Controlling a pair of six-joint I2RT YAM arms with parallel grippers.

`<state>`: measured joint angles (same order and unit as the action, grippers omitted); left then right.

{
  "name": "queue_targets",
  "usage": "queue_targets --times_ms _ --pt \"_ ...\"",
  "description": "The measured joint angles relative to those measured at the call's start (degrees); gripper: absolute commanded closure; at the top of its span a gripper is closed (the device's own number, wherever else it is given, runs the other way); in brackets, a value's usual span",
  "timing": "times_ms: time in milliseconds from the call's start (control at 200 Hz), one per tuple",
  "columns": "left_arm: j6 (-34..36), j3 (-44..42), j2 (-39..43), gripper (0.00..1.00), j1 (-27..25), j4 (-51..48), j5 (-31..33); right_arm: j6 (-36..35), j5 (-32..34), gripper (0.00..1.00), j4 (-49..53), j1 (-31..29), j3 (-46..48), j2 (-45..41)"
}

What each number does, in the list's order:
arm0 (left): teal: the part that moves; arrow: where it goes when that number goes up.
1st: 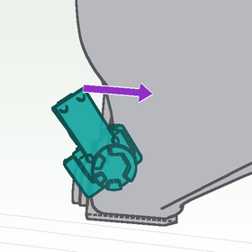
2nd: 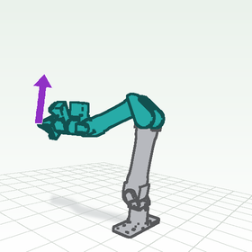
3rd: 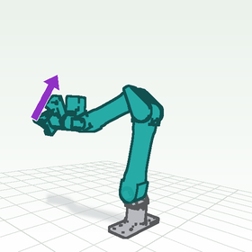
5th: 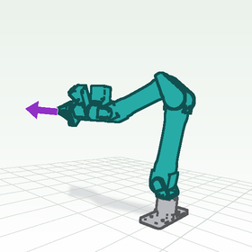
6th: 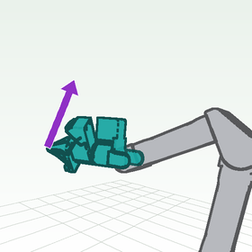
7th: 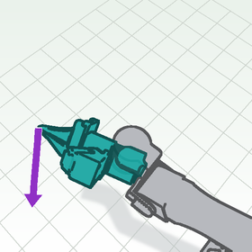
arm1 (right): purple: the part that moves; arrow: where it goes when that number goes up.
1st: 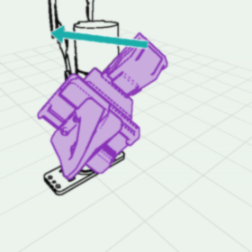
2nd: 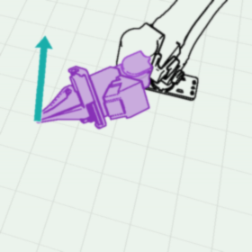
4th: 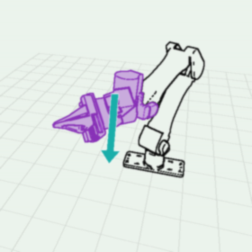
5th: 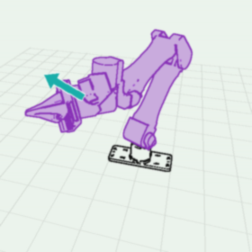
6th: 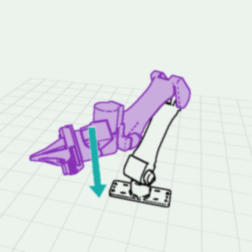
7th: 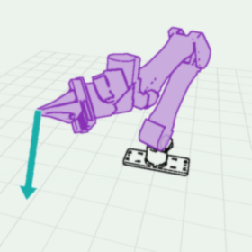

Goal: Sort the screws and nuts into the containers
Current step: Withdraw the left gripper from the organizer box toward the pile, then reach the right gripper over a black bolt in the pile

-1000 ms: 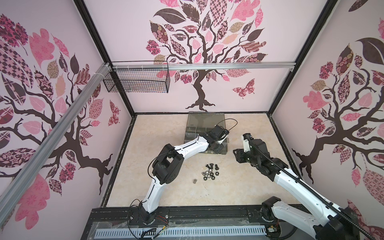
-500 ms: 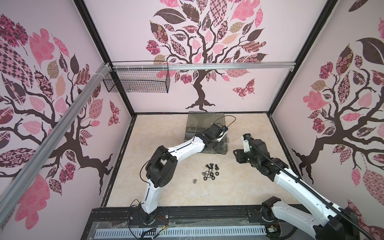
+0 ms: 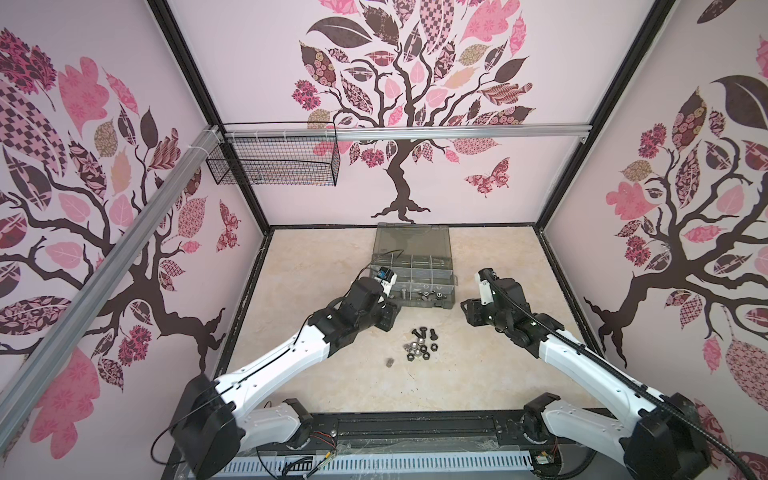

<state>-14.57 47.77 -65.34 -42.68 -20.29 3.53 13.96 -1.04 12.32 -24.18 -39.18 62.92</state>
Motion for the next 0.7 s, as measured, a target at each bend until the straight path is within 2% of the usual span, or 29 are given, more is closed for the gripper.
queue_targets --times_ms 130,270,700 --pt "-3.56 -7.1 8.81 0.49 0.0 0.63 1.36 -0.02 -1.55 0.5 -1.31 0.0 0.0 2.03" --pt "-5.88 -11.13 14.78 0.46 0.0 0.59 1.86 -0.2 -3.72 0.5 -2.34 0.0 0.0 2.67" --pt "-9.49 -17.16 24.11 0.37 0.0 2.93 2.29 -0.44 -9.18 0.5 -3.58 0.0 0.26 5.18"
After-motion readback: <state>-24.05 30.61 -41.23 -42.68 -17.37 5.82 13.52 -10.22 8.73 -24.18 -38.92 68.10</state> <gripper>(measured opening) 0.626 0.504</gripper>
